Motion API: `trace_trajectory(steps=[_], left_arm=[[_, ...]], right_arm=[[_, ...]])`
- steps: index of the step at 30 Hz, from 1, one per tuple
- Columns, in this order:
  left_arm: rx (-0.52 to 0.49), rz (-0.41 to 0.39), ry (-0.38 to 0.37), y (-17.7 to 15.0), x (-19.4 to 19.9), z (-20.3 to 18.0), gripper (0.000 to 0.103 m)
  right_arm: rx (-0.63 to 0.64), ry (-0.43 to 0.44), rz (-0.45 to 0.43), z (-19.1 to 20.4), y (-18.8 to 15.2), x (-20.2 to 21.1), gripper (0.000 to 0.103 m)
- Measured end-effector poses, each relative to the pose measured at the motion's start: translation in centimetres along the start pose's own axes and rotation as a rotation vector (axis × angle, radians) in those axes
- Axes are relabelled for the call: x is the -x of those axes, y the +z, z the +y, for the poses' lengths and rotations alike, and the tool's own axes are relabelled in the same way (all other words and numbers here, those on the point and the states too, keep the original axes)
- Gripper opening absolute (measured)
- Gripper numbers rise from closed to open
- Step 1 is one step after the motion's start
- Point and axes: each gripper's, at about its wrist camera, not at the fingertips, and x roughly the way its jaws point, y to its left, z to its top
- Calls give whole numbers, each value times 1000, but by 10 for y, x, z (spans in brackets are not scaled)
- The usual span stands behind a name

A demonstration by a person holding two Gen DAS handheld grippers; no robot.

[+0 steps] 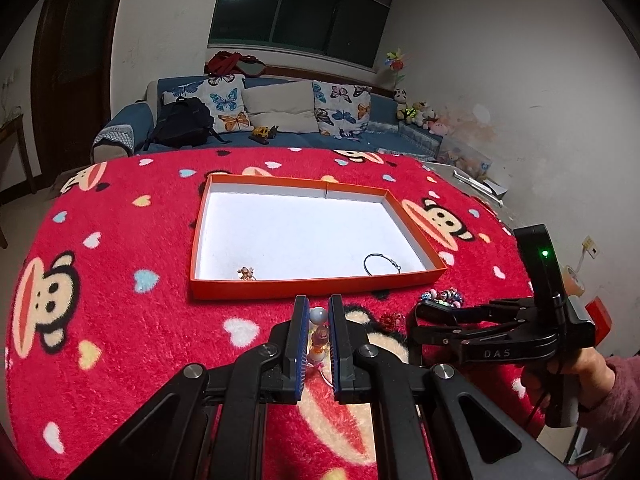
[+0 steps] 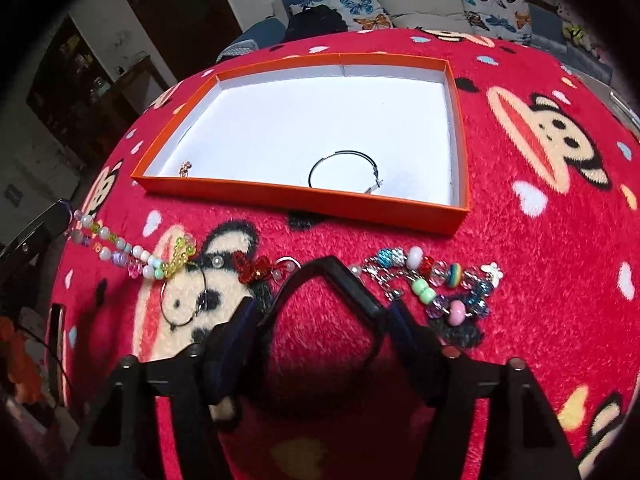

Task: Organize jewelry
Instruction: 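Grasp the black watch band with the right tool while the left tool holds the bracelet raised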

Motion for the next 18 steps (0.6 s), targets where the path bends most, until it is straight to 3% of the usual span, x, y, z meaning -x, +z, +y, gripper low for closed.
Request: trace_trajectory(steps=[4,9,15,18], left_arm=[[-4,-7,6,2,4,-4,9],[-10,-12,11,5,8,-7,9],[-20,-15,13,7,11,-8,9],[-17,-16,6,6,10,-7,9]], right_arm=[[-26,16,0,-3,-1,3,67],[-5,-52,19,7,0,-3,67],[-116,-34,17,-5,3,3,69],[-197,23,7,-12,4,9,77]])
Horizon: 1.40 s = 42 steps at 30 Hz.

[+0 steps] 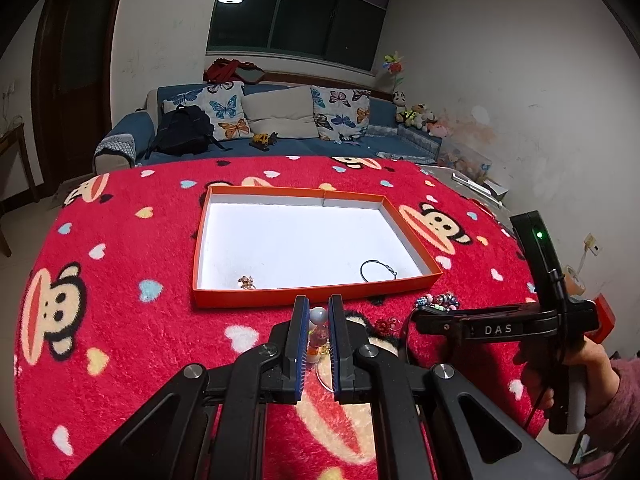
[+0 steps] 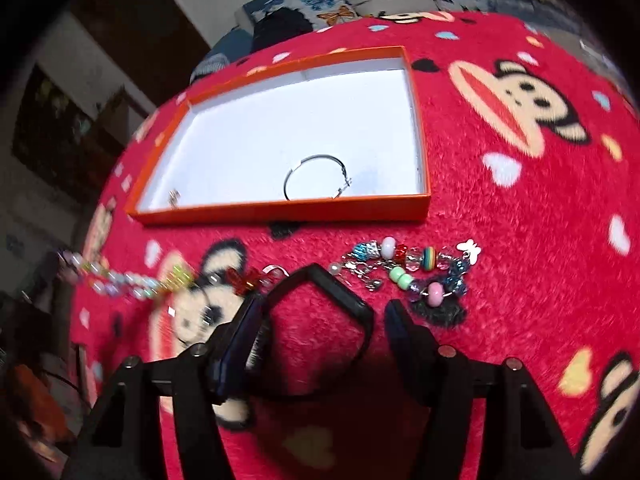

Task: Organize jewelry
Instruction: 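Grasp the black watch band with the right tool while the left tool holds the bracelet raised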

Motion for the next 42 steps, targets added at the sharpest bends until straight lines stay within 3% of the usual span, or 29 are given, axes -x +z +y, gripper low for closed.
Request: trace_trajectory(steps=[4,8,15,16,19,29,32,42], left_arm=[[-3,4,-5,-3,-1,0,9],[-2,7,-6,-5,-1,2,9],[7,11,-17,-6,-3,3,9],[7,14,-18,-6,-3,2,9],[0,11,-19,-7,-1,0,9],[14,-16,-44,5,12,-2,9],[10,-32,-59,14,17,-5,9],[-14,-71,-79,56,27,-9,9]], right_arm=[[8,-32,1,12,-1,-7,84],[70,-129,-9,29,-9,-16,88],[105,-180,-5,36,-12,-22,98],[120,-190,-8,39,-12,-25,103],[207,-234,-8,49,-20,-30,103],[243,-119,8,24,-23,-7,68],[225,-78,10,17,-22,-2,62],[245,28,-7,11,-14,18,58]])
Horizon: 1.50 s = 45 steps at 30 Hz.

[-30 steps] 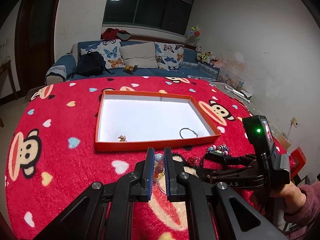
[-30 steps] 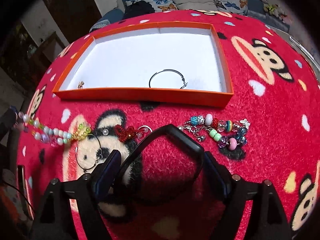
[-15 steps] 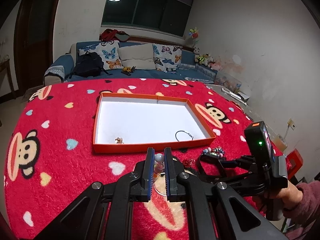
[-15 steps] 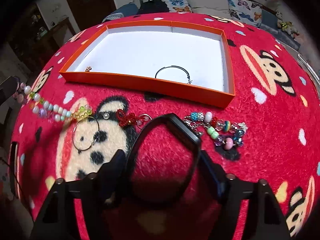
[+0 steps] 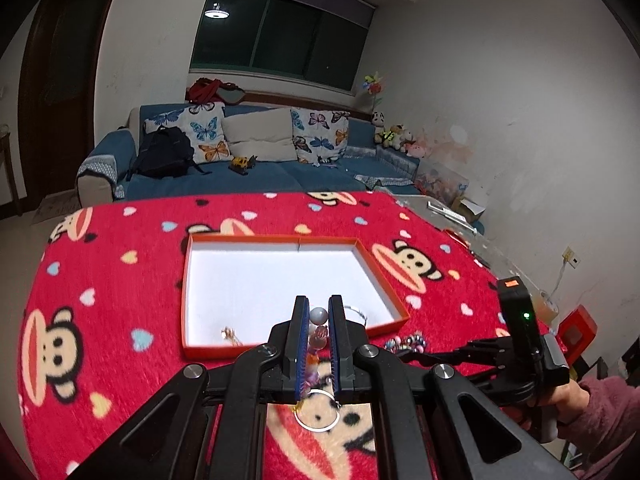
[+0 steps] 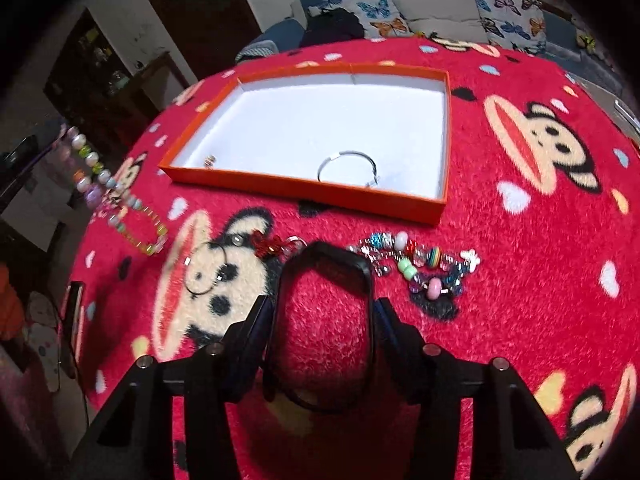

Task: Organize jewelry
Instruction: 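Grasp the black watch band with the right tool while the left tool holds the bracelet raised, then lower the watch band and bead bracelet into the box and open both tools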

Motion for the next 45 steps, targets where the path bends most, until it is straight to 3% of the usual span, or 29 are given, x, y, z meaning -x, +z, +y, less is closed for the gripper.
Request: trace_trajectory(steps=[1,4,9,12,14,20,27,31,33,35,36,40,43,45], left_arm=[[-4,-3,2,5,0,0,9],[-15,-15,13,21,-4,-1,9],[-27,-29,11,43,-15,-2,9],[-25,-29,-3,49,-20,-2,9],[-18,-25,-6,51,-23,-1,9],[-9,-13,-1,52,-28,3,9],[-14,1,6,46,-33,1,9],[-7,13,10,44,-38,3,9],[-7,17,9,43,-40,2,9],[-13,19,8,41,-41,-1,9],[-14,19,8,41,-41,-1,9],[-18,19,5,40,-43,-3,9],[-19,13,4,42,-42,-2,9],[-19,9,4,45,-41,-1,9]], right_arm=[[4,17,-7,0,3,3,58],[20,39,-35,-1,13,11,39],[62,34,-36,-1,25,12,39],[100,66,-21,2,19,9,48],[123,67,-1,4,14,4,62],[214,76,43,5,-2,-6,73],[274,62,78,-7,-14,-16,75],[268,106,71,-9,-14,-14,75],[272,94,65,-8,-15,-16,72],[293,75,55,-4,-17,-16,60],[301,65,47,-2,-16,-17,48],[289,52,37,-1,-11,-20,28],[273,53,33,-2,-8,-22,16],[277,45,22,-1,-8,-20,14]])
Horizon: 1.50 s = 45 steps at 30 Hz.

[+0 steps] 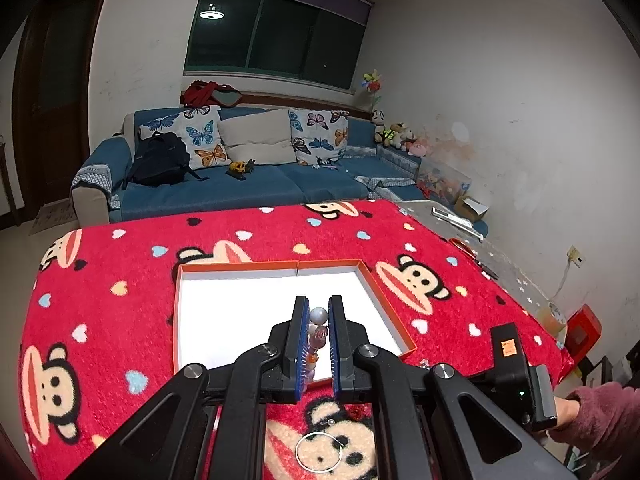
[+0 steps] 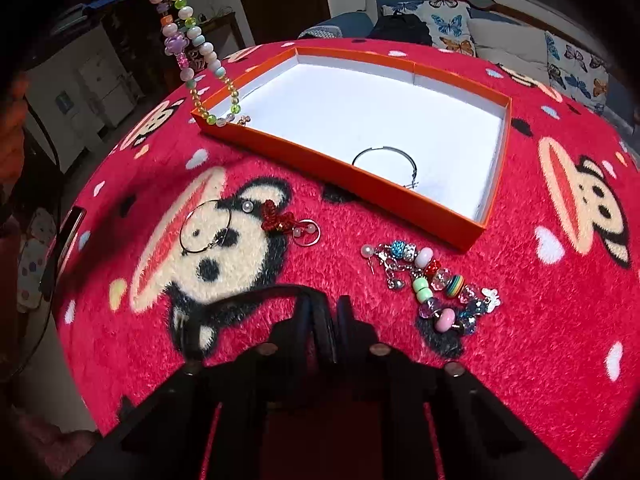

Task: Organize jewelry
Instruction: 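Lower the watch band and bead bracelet into the box and open both tools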

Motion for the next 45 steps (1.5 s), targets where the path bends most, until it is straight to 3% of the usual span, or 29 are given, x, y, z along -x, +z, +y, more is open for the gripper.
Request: trace_trajectory(steps=[7,16,23,32,40,42,45], left_arm=[[-11,-38,19,23,3,5,9],[-45,-36,68,50,-31,16,9],[8,66,60,39,-89,42,9],[54,209,98,4,-162,81,9],[79,270,133,-18,-184,103,11],[84,282,138,-22,-187,107,11],[93,296,139,-27,-189,110,13]], right_arm=[[-12,9,-89,-3,17,28,13],[-47,-59,-216,-35,82,37,13],[-90,-92,-153,-69,113,-9,13],[-91,-131,-84,-78,126,-38,13],[-46,-162,-64,-71,125,-41,14],[-52,-155,-64,-72,124,-39,19],[-52,-152,-76,-70,120,-30,36]])
